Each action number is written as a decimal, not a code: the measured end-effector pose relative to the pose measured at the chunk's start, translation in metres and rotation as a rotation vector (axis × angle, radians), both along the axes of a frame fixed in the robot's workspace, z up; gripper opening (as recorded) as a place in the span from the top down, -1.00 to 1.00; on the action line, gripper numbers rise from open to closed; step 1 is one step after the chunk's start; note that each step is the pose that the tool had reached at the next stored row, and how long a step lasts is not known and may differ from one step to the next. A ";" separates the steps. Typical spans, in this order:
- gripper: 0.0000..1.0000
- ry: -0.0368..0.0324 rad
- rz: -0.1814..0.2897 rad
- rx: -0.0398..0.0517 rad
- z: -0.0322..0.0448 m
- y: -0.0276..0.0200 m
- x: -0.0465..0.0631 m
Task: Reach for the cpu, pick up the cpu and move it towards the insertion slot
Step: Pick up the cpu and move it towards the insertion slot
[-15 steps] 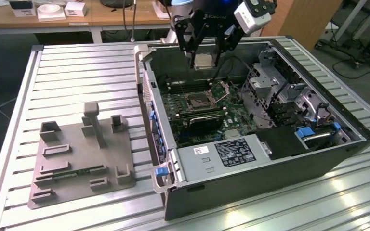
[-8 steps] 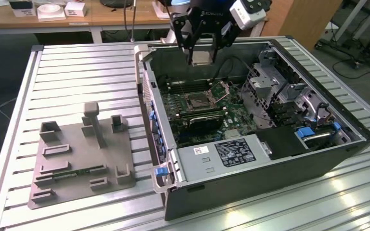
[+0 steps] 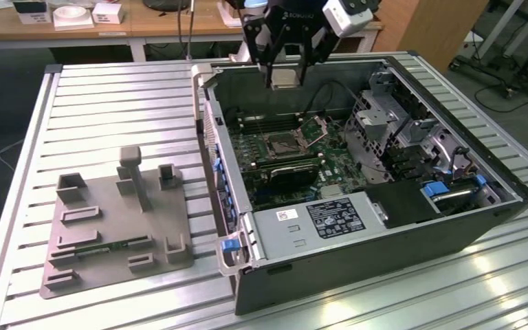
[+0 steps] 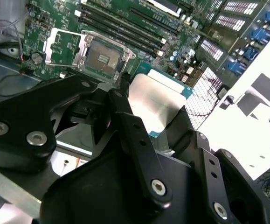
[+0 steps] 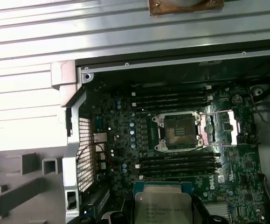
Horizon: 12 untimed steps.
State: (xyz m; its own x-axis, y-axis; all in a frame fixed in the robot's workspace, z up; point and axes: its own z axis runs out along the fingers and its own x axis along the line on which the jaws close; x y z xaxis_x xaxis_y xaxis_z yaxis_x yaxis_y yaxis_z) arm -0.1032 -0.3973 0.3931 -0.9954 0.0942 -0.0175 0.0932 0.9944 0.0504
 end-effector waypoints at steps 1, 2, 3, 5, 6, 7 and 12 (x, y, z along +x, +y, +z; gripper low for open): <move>-0.10 0.0000 0.000 0.0000 -0.0001 0.0016 0.000; -0.10 -0.0001 0.000 0.0001 -0.0003 0.0034 0.000; -0.10 -0.0001 0.000 0.0001 -0.0005 0.0051 0.000; -0.10 -0.0001 0.000 0.0001 -0.0008 0.0088 0.000; -0.10 -0.0001 0.000 0.0001 -0.0009 0.0107 0.000; -0.10 -0.0001 0.000 0.0000 -0.0010 0.0126 0.000; -0.10 -0.0001 0.000 0.0001 -0.0017 0.0210 0.000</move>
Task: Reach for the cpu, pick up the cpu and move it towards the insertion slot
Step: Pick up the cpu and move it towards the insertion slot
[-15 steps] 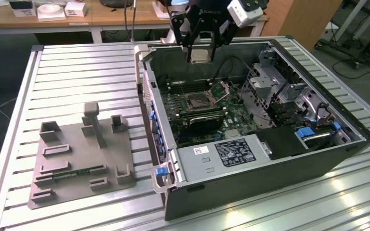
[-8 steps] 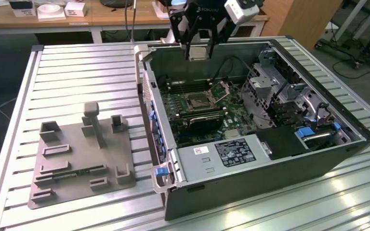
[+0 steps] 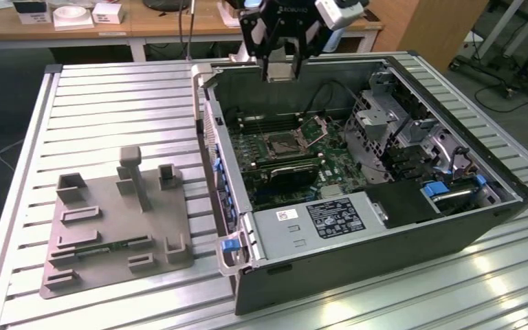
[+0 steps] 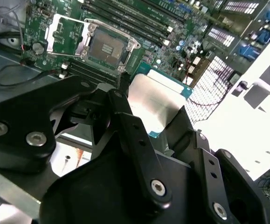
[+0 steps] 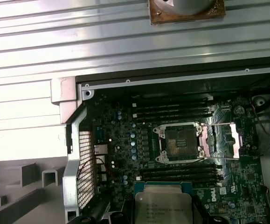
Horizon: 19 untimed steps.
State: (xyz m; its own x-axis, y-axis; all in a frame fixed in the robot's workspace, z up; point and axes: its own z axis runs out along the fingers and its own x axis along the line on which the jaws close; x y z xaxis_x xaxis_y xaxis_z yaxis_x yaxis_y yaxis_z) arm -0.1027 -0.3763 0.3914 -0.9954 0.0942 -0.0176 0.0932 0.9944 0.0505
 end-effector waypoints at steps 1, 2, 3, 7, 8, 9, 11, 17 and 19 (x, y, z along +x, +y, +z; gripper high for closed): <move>-0.10 0.0001 0.000 -0.0001 -0.0001 0.0012 0.000; -0.10 0.0000 0.000 -0.0001 -0.0002 0.0023 0.000; -0.10 0.0001 0.000 -0.0001 -0.0003 0.0032 0.001; -0.10 0.0001 0.000 0.0000 -0.0007 0.0049 0.002; -0.10 0.0001 0.000 -0.0001 -0.0008 0.0052 0.002; -0.10 0.0001 0.000 0.0000 -0.0009 0.0055 0.003; -0.10 0.0001 0.000 0.0000 -0.0012 0.0060 0.004; -0.10 0.0000 0.000 0.0000 -0.0022 0.0087 0.008; -0.10 0.0001 0.000 0.0000 -0.0025 0.0096 0.009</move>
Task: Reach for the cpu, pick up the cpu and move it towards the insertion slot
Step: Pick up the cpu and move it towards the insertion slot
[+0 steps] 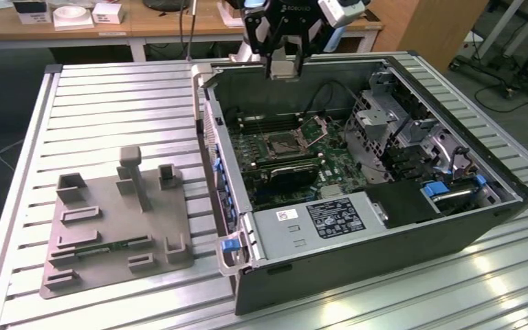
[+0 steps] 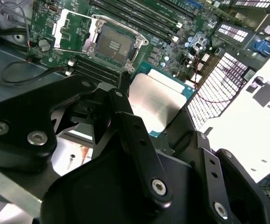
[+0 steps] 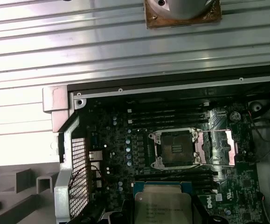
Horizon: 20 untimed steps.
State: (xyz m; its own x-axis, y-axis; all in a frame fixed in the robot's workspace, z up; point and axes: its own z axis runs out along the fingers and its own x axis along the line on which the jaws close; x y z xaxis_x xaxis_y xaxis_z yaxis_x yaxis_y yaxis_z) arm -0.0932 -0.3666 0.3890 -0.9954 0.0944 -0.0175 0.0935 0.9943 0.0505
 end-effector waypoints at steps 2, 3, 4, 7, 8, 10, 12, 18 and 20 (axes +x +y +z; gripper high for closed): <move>-0.10 0.0000 0.000 0.0000 -0.0003 0.0010 0.001; -0.10 0.0000 0.000 0.0000 -0.0004 0.0015 0.002; -0.10 0.0000 0.000 0.0000 -0.0005 0.0020 0.002; -0.10 0.0000 0.000 0.0000 -0.0009 0.0034 0.004; -0.10 -0.0001 0.000 0.0001 -0.0011 0.0039 0.004; -0.10 0.0000 0.000 0.0000 -0.0013 0.0049 0.005; -0.10 0.0000 0.000 0.0000 -0.0015 0.0057 0.006; -0.10 0.0000 0.000 -0.0001 -0.0018 0.0075 0.009; -0.10 -0.0001 0.000 0.0001 -0.0019 0.0078 0.010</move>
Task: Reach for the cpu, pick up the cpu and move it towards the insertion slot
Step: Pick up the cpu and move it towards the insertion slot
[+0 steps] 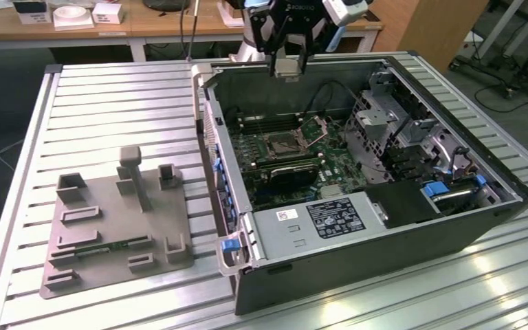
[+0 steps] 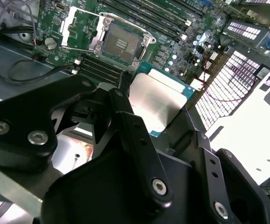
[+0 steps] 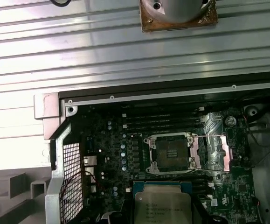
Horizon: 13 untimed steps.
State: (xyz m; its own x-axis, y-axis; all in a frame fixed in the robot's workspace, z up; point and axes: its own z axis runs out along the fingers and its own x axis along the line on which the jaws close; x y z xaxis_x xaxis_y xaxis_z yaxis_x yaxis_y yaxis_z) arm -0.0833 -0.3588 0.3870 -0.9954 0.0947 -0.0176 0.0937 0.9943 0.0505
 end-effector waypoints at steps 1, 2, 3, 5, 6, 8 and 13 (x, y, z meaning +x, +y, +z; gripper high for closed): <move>-0.10 0.0000 0.000 0.0000 -0.0001 0.0001 0.001; -0.10 0.0001 0.000 -0.0001 -0.0001 0.0001 0.001; -0.10 0.0000 -0.001 0.0000 -0.0002 0.0002 0.002; -0.10 0.0001 -0.001 0.0000 -0.0004 0.0003 0.004; -0.10 0.0000 -0.001 0.0000 -0.0005 0.0005 0.005; -0.10 0.0001 -0.001 0.0000 -0.0006 0.0009 0.006; -0.10 0.0001 -0.001 0.0000 -0.0013 0.0017 0.009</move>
